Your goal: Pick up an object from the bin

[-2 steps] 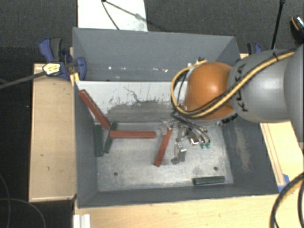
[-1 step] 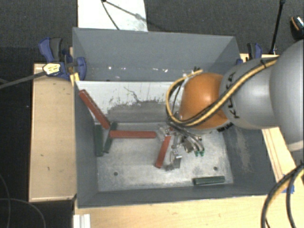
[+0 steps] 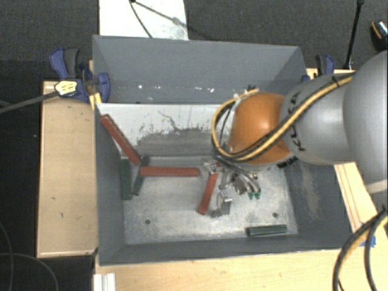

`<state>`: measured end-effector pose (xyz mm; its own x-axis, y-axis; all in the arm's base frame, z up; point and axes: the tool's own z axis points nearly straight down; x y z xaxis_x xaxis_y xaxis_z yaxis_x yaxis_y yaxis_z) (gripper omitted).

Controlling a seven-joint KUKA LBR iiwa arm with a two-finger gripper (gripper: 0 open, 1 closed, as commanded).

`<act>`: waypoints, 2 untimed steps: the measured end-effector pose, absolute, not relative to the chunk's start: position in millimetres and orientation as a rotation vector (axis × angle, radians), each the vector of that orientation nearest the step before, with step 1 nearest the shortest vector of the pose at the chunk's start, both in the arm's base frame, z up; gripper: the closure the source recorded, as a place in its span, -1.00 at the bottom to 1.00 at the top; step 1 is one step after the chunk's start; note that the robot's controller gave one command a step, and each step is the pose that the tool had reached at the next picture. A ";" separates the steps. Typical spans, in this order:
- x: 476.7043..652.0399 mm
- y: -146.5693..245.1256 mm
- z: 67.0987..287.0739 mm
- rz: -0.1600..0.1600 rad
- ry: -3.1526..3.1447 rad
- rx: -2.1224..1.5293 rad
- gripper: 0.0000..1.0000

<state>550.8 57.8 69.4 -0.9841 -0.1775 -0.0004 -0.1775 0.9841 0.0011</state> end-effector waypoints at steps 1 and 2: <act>551.0 57.7 69.8 0.002 3.129 -0.274 1.00; 552.6 57.9 106.9 0.001 3.124 -0.263 1.00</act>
Offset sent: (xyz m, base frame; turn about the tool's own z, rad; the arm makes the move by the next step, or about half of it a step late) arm 0.0000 0.0000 0.0000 0.0000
